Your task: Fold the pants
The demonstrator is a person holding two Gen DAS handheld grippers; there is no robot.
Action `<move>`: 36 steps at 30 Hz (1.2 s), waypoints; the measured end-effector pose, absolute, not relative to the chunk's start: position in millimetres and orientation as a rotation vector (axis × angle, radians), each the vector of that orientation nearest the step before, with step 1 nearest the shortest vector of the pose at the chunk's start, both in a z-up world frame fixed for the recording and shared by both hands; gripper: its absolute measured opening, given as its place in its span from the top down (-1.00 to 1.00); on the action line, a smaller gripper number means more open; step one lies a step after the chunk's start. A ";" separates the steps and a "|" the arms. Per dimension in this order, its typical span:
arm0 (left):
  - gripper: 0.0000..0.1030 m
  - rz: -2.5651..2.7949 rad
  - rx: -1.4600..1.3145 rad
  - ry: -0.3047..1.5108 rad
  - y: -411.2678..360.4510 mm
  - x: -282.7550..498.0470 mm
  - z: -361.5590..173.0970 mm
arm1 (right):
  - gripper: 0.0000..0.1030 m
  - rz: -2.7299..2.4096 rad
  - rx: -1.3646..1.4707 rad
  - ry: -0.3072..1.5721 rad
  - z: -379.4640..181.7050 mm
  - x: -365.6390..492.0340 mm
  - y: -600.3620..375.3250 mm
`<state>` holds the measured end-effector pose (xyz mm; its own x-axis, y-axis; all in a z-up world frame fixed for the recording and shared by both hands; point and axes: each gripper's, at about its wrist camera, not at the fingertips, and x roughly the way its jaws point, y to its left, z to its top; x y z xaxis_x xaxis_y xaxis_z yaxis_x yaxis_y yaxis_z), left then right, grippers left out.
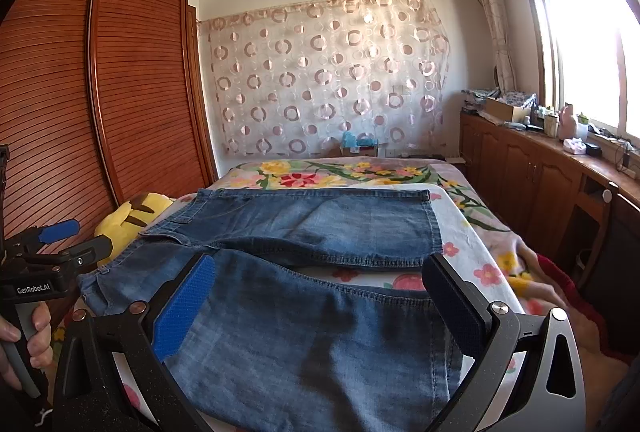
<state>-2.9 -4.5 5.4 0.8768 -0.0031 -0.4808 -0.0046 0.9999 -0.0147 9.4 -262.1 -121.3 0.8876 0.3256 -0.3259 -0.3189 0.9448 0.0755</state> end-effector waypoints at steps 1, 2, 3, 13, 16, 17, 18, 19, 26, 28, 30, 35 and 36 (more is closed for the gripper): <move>-1.00 0.002 -0.015 0.501 -5.2 -3.1 5.8 | -1.00 0.335 0.021 0.343 -121.4 9.3 -262.2; -1.00 0.002 -0.015 0.501 -4.6 -3.0 5.5 | -1.00 0.335 0.021 0.342 -121.5 9.3 -262.0; -1.00 0.001 -0.016 0.501 -4.2 -2.9 5.5 | -1.00 0.335 0.020 0.343 -121.4 9.4 -262.0; -1.00 0.000 -0.015 0.489 -6.7 -5.2 6.5 | -1.00 0.335 0.021 0.342 -121.6 8.8 -262.1; -1.00 0.000 -0.015 0.488 -7.4 -5.2 7.1 | -1.00 0.335 0.024 0.342 -121.7 8.5 -262.4; -1.00 -0.001 -0.017 0.487 -6.1 -5.7 7.2 | -1.00 0.336 0.024 0.343 -121.7 8.5 -262.4; -1.00 -0.002 -0.017 0.486 -6.0 -5.9 7.2 | -1.00 0.335 0.025 0.343 -121.7 8.3 -262.4; -1.00 -0.003 -0.017 0.485 -6.0 -6.3 7.5 | -1.00 0.336 0.024 0.343 -121.7 8.4 -262.4; -1.00 -0.011 -0.023 0.480 -5.0 -8.8 10.6 | -1.00 0.338 0.029 0.344 -121.8 8.0 -263.4; -1.00 -0.011 -0.022 0.476 -5.1 -9.7 10.9 | -1.00 0.336 0.029 0.343 -122.1 8.0 -264.0; -1.00 -0.012 -0.022 0.475 -4.8 -10.1 11.4 | -1.00 0.335 0.029 0.343 -122.0 8.0 -264.2; -1.00 -0.011 -0.022 0.475 -5.2 -10.0 12.1 | -1.00 0.335 0.031 0.343 -122.2 8.1 -264.8; -1.00 -0.011 -0.022 0.474 -5.4 -10.1 12.3 | -1.00 0.334 0.030 0.342 -122.2 8.2 -264.7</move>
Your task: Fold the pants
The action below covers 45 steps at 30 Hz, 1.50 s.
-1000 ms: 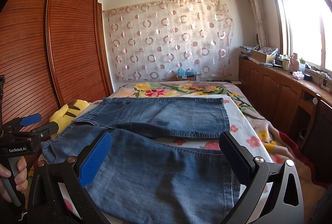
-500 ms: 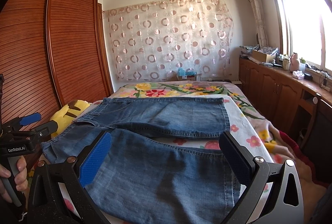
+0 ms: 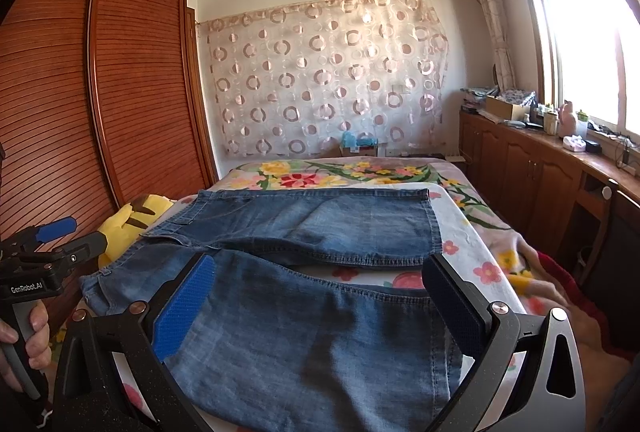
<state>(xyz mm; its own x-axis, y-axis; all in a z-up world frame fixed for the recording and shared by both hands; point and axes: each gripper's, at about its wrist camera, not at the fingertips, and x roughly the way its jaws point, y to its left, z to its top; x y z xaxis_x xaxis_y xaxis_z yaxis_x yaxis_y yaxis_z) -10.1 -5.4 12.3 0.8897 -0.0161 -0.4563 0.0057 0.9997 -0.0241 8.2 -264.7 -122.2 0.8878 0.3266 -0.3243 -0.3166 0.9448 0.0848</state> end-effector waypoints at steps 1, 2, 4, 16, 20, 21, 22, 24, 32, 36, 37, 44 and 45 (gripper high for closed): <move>-1.00 -0.011 -0.022 0.474 -5.2 -10.0 12.3 | -1.00 0.335 0.029 0.342 -122.2 8.1 -264.7; -1.00 -0.010 -0.022 0.474 -5.2 -10.1 12.4 | -1.00 0.335 0.030 0.342 -122.2 8.3 -264.8; -1.00 -0.012 -0.022 0.474 -5.0 -10.1 12.3 | -1.00 0.335 0.030 0.342 -122.1 8.3 -264.8; -1.00 -0.012 -0.021 0.473 -5.2 -10.4 12.1 | -1.00 0.337 0.030 0.341 -122.2 8.5 -264.7; -1.00 -0.014 -0.023 0.473 -5.3 -10.3 12.8 | -1.00 0.337 0.029 0.339 -122.2 8.3 -264.6; -1.00 -0.013 -0.022 0.473 -5.8 -10.3 12.5 | -1.00 0.337 0.030 0.339 -122.2 8.3 -264.7; -1.00 -0.013 -0.022 0.472 -5.9 -10.4 13.0 | -1.00 0.337 0.030 0.340 -122.2 8.3 -264.6; -1.00 -0.013 -0.022 0.472 -5.5 -10.9 13.2 | -1.00 0.338 0.030 0.339 -122.2 8.4 -264.4; -1.00 -0.006 -0.018 0.484 -2.8 -9.0 11.9 | -1.00 0.347 0.029 0.348 -124.3 10.3 -264.0; -1.00 0.008 -0.026 0.512 9.9 -4.1 5.0 | -1.00 0.356 0.028 0.375 -129.4 16.8 -267.7; -1.00 0.017 -0.026 0.521 13.7 -2.6 0.2 | -1.00 0.357 0.028 0.382 -130.1 19.2 -269.2; -1.00 0.045 -0.040 0.563 38.3 1.4 -15.1 | -1.00 0.352 0.014 0.420 -132.4 29.1 -273.8; -1.00 0.050 -0.040 0.566 41.0 1.9 -17.2 | -1.00 0.350 0.011 0.425 -131.7 29.2 -273.0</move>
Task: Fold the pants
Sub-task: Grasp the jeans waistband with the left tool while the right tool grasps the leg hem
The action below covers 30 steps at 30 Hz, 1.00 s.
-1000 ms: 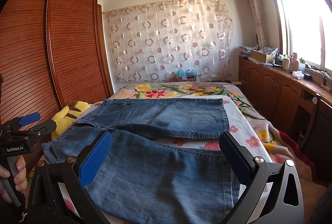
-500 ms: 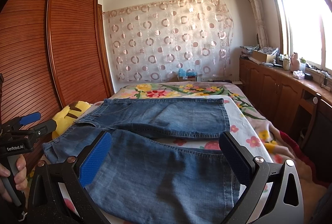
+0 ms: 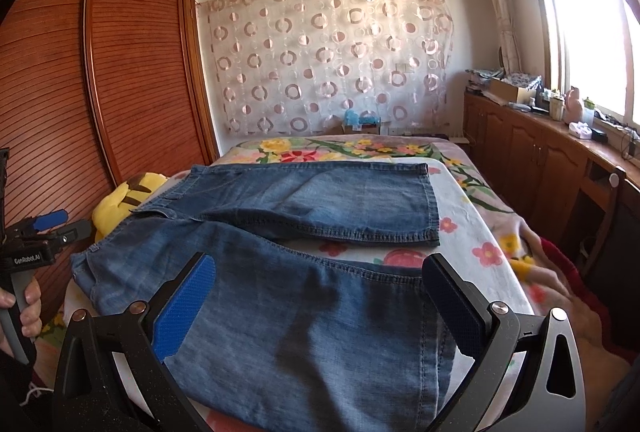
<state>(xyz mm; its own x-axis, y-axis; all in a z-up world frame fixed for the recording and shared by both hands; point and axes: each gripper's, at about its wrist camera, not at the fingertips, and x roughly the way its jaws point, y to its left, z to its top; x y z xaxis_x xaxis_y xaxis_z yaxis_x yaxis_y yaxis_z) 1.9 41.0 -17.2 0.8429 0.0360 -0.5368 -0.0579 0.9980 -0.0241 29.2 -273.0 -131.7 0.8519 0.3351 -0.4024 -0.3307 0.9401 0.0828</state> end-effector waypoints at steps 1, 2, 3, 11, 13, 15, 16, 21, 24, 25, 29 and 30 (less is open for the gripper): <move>-1.00 0.057 -0.040 0.569 44.3 2.0 -18.5 | -1.00 0.350 0.006 0.434 -132.4 31.0 -273.4; -1.00 0.063 -0.040 0.572 47.3 3.0 -20.7 | -1.00 0.348 0.003 0.439 -132.7 30.7 -272.2; -1.00 0.067 -0.040 0.577 49.5 4.3 -22.4 | -1.00 0.346 -0.001 0.449 -133.7 32.2 -272.2; -1.00 0.095 -0.063 0.616 74.1 10.3 -39.5 | -1.00 0.347 -0.033 0.541 -141.8 40.9 -266.8; -1.00 0.110 -0.068 0.630 80.1 11.0 -45.4 | -1.00 0.345 -0.047 0.571 -144.7 42.8 -264.5; -1.00 0.121 -0.075 0.646 88.3 10.4 -50.9 | -1.00 0.343 -0.058 0.591 -148.2 41.8 -263.4; -1.00 0.124 -0.078 0.653 93.4 9.1 -53.9 | -1.00 0.341 -0.061 0.600 -148.8 41.0 -263.2; -1.00 0.167 -0.090 0.679 116.5 1.2 -66.9 | -1.00 0.329 -0.084 0.621 -148.7 35.6 -264.9; -1.00 0.219 -0.128 0.675 134.0 -8.0 -74.2 | -1.00 0.315 -0.087 0.634 -146.0 29.1 -268.0; -0.99 0.225 -0.143 0.676 138.4 -9.8 -76.4 | -1.00 0.312 -0.088 0.636 -145.9 28.5 -269.6; -0.86 0.252 -0.208 0.691 159.7 -15.8 -86.3 | -0.99 0.291 -0.082 0.646 -142.5 22.7 -280.9; -0.83 0.253 -0.212 0.693 162.2 -15.9 -87.0 | -0.99 0.285 -0.081 0.646 -141.4 20.8 -283.4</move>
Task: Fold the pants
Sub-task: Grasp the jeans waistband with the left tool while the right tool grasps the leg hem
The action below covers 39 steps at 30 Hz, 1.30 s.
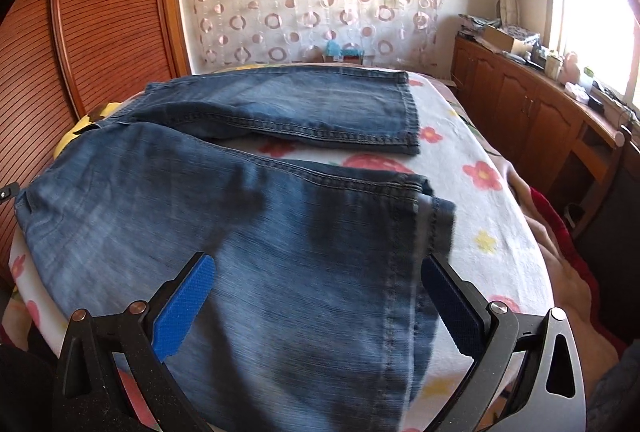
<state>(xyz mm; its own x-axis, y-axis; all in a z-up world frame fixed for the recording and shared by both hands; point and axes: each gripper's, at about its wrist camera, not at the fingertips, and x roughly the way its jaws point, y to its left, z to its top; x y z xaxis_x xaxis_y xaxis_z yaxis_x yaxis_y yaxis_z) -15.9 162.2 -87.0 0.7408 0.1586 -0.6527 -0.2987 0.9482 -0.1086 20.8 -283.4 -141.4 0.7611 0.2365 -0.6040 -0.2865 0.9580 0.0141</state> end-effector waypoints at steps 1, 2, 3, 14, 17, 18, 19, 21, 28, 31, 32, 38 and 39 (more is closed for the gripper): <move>-0.75 0.252 -0.217 0.695 163.3 -15.6 -87.6 | -0.99 0.276 -0.079 0.647 -138.8 16.3 -287.5; -0.67 0.249 -0.224 0.695 165.1 -16.1 -88.5 | -0.99 0.272 -0.077 0.647 -139.0 14.6 -289.4; -0.64 0.244 -0.231 0.694 166.6 -16.0 -89.6 | -0.99 0.266 -0.074 0.648 -138.2 11.9 -291.3; 0.08 0.211 -0.290 0.711 170.6 -15.1 -107.9 | -0.96 0.220 -0.050 0.676 -139.9 -22.0 -311.3; 0.08 0.210 -0.296 0.721 170.8 -14.3 -111.2 | -0.95 0.209 -0.042 0.690 -139.0 -27.5 -317.3; 0.08 0.212 -0.296 0.727 170.9 -13.9 -112.1 | -0.94 0.204 -0.037 0.693 -138.5 -28.5 -318.7; 0.08 0.211 -0.301 0.732 171.3 -12.8 -112.9 | -0.92 0.200 -0.031 0.696 -137.7 -32.0 -321.5; 0.08 0.212 -0.291 0.737 170.4 -11.3 -113.6 | -0.91 0.199 -0.020 0.701 -134.8 -36.4 -325.5; 0.67 0.177 -0.217 0.683 153.7 -12.2 -93.1 | -0.81 0.210 -0.027 0.730 -134.5 -52.5 -331.1; 0.68 0.150 -0.216 0.639 146.3 -11.2 -75.3 | -0.77 0.220 -0.023 0.729 -127.3 -51.9 -333.6; 0.69 0.144 -0.210 0.629 144.2 -10.8 -70.6 | -0.75 0.226 -0.022 0.728 -126.7 -47.4 -332.9; 0.71 0.118 -0.172 0.561 131.1 -6.4 -43.6 | -0.49 0.260 -0.015 0.744 -129.6 -33.8 -328.5; 0.71 0.110 -0.171 0.554 129.5 -4.2 -40.3 | -0.39 0.269 -0.018 0.744 -129.0 -33.5 -327.7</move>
<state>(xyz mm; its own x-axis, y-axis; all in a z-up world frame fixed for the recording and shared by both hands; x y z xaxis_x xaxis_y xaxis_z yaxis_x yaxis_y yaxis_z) -4.2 129.5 -40.3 0.8451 0.0578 -0.5315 -0.1499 0.9799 -0.1318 -33.5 -327.7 -129.0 0.7033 0.2357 -0.6707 -0.2482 0.9655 0.0791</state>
